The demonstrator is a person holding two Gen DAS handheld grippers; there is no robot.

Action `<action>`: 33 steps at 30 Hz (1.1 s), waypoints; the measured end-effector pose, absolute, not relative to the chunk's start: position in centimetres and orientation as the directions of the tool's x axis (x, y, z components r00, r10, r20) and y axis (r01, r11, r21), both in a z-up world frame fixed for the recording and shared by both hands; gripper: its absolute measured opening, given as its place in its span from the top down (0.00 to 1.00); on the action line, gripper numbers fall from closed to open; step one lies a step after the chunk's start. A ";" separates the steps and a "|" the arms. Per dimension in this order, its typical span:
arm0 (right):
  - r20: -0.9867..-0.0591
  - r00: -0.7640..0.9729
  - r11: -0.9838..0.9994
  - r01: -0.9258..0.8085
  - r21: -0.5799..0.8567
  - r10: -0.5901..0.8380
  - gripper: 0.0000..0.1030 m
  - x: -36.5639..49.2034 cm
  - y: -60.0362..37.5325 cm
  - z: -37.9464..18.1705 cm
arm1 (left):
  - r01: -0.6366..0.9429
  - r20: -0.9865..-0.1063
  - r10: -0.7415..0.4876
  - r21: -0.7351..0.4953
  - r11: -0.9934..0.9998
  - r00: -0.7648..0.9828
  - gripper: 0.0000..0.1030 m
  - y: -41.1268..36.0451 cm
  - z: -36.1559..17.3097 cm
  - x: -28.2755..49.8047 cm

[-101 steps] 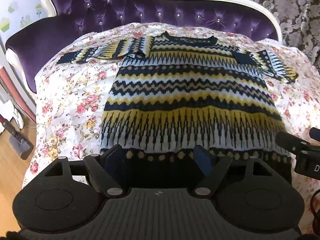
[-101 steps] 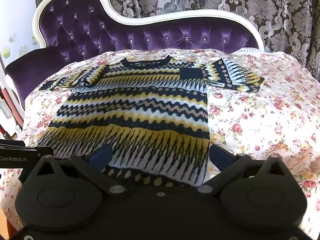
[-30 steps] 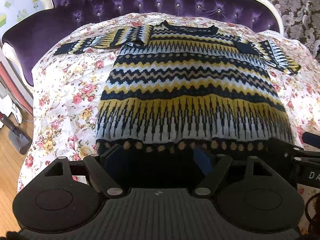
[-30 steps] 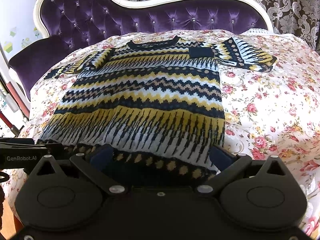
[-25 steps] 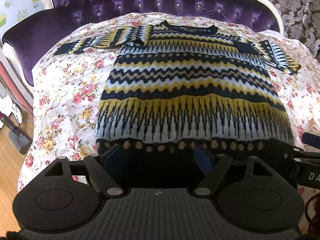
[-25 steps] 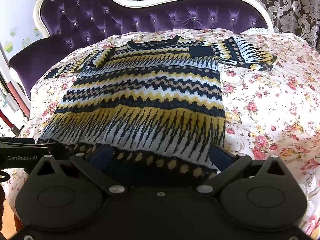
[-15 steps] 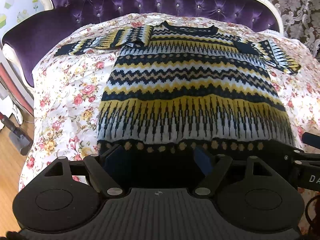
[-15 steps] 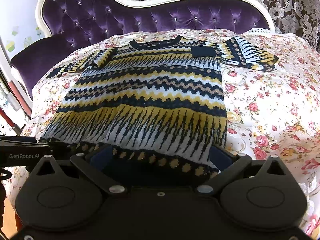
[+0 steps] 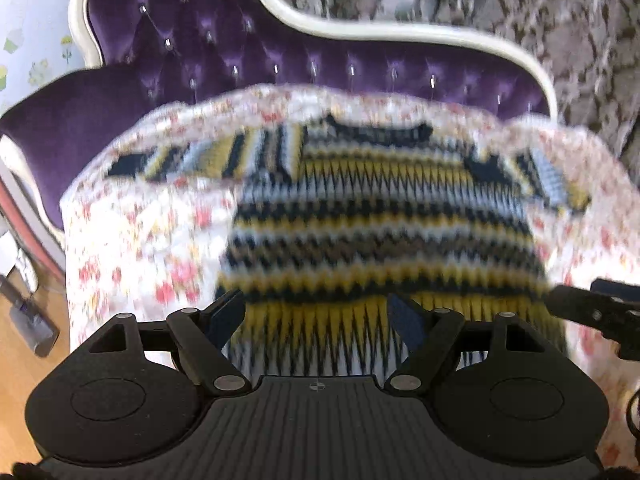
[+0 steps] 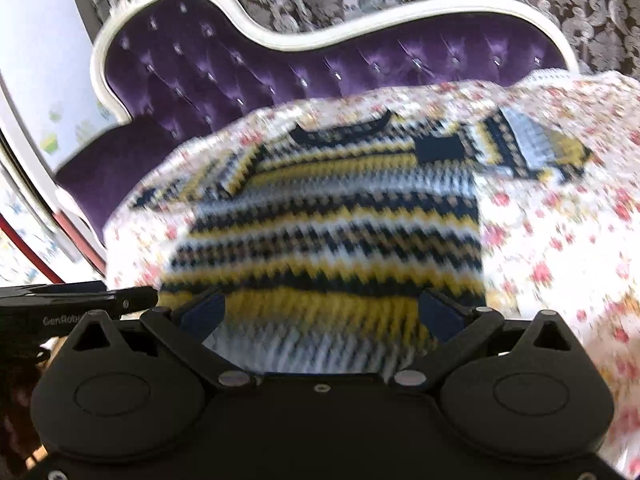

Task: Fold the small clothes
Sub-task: 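Move the left tool down to the navy cuff of one sweater sleeve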

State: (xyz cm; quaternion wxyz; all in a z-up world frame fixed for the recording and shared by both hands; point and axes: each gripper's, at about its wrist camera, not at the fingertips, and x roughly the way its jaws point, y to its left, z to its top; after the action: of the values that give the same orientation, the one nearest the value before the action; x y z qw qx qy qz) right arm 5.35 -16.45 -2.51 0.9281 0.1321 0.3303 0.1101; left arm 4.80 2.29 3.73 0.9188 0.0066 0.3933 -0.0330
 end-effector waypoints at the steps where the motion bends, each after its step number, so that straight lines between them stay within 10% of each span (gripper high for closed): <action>1: -0.567 0.766 0.936 -0.127 0.328 0.303 0.00 5.7 -16.6 -2.1 | 0.063 -0.710 -0.064 -0.028 0.998 0.701 0.25 2.8 4.2 5.4; 15: -0.451 0.816 0.902 -0.182 0.391 0.361 0.00 12.9 -18.8 -2.4 | 0.045 -0.559 -0.165 -0.221 0.974 0.813 0.14 13.6 4.3 16.3; 33: -0.398 0.829 0.871 -0.197 0.449 0.393 0.00 19.1 -20.7 -6.8 | -0.204 -0.642 -0.048 -0.313 0.928 0.765 0.05 25.8 -3.6 28.2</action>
State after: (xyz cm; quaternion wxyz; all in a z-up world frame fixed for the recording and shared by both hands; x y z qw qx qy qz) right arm 19.15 -20.74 -6.79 0.9354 0.1986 0.2464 0.1576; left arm 28.20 25.83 -3.59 0.9210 -0.1856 0.3398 0.0425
